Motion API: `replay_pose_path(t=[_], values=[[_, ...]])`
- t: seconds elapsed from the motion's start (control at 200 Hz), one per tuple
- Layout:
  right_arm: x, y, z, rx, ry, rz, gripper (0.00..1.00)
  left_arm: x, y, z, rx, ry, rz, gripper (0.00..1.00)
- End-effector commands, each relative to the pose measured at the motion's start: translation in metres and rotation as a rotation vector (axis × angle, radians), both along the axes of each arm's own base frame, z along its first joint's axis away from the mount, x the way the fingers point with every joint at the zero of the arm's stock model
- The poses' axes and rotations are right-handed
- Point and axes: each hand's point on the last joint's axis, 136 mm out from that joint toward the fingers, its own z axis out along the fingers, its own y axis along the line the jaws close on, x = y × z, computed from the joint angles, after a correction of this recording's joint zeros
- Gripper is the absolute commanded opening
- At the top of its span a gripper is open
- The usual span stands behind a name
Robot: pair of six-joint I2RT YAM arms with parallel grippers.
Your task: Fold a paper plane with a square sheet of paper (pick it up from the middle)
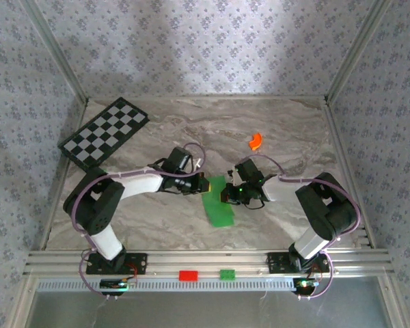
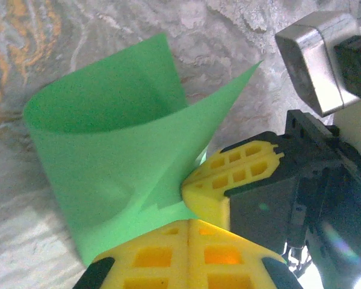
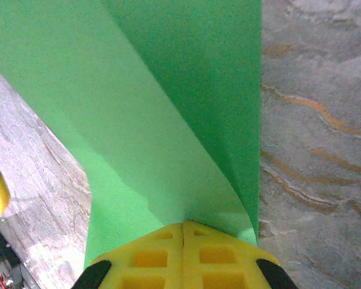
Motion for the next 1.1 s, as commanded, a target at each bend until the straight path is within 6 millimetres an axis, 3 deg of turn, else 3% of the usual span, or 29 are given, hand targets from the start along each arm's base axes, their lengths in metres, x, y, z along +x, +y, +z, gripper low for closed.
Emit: replay_pose_path(t=[0.0, 0.17, 0.335, 0.445, 0.64, 0.765, 0.925, 1.099], values=[[-0.051, -0.058, -0.062, -0.292, 0.2, -0.047, 0.0, -0.006, 0.002, -0.021, 0.024, 0.059, -0.034, 0.0], [-0.053, -0.059, -0.064, -0.297, 0.202, -0.052, 0.0, -0.008, 0.02, -0.055, 0.103, 0.088, -0.005, 0.0], [-0.055, -0.06, -0.064, -0.298, 0.201, -0.053, 0.0, -0.024, 0.05, -0.087, 0.2, 0.126, 0.004, 0.0], [-0.055, -0.061, -0.065, -0.3, 0.201, -0.057, 0.0, -0.019, 0.047, -0.076, 0.138, 0.132, 0.015, 0.0], [-0.055, -0.062, -0.065, -0.306, 0.203, -0.061, 0.0, 0.006, 0.024, -0.027, 0.036, 0.062, -0.011, 0.0], [-0.055, -0.061, -0.065, -0.302, 0.205, -0.06, 0.0, 0.013, 0.015, -0.014, -0.001, 0.038, -0.033, 0.0], [-0.054, -0.059, -0.064, -0.297, 0.203, -0.061, 0.0, 0.017, 0.01, -0.02, -0.001, 0.048, -0.055, 0.0], [-0.053, -0.059, -0.063, -0.297, 0.203, -0.062, 0.0, 0.014, 0.018, -0.048, 0.051, 0.082, -0.048, 0.0]])
